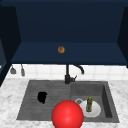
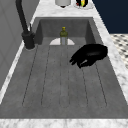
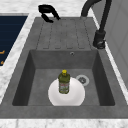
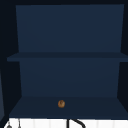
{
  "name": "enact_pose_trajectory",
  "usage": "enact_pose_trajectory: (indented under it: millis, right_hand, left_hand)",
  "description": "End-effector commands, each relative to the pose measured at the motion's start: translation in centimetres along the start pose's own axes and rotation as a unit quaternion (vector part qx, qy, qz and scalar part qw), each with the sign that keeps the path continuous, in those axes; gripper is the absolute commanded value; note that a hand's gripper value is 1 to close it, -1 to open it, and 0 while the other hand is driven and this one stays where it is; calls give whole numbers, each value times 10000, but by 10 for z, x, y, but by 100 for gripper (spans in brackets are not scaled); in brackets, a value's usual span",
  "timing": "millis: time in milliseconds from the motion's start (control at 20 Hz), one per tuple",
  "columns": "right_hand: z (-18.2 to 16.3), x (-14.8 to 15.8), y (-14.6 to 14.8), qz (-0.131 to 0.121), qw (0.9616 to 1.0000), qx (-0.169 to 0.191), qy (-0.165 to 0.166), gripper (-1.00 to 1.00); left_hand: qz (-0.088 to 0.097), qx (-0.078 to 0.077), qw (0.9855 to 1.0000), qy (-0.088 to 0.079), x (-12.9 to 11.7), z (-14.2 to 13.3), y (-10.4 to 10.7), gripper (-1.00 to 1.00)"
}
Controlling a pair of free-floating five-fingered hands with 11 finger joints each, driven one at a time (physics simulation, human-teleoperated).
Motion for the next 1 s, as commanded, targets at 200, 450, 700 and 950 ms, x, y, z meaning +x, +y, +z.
enact_pose_trajectory:
  millis: [200,450,700,950]
  right_hand:
    - [-10,8,-33,423,9990,5,146,100]
    - [-18,22,-51,281,9995,98,140,100]
    - [-20,35,-58,245,9996,121,121,100]
    - [-26,46,-60,183,9995,173,178,100]
  left_hand:
    - [0,0,10000,0,0,0,0,0]
    - [0,0,10000,0,0,0,0,0]
    - [0,0,10000,0,0,0,0,0]
    - [0,0,10000,0,0,0,0,0]
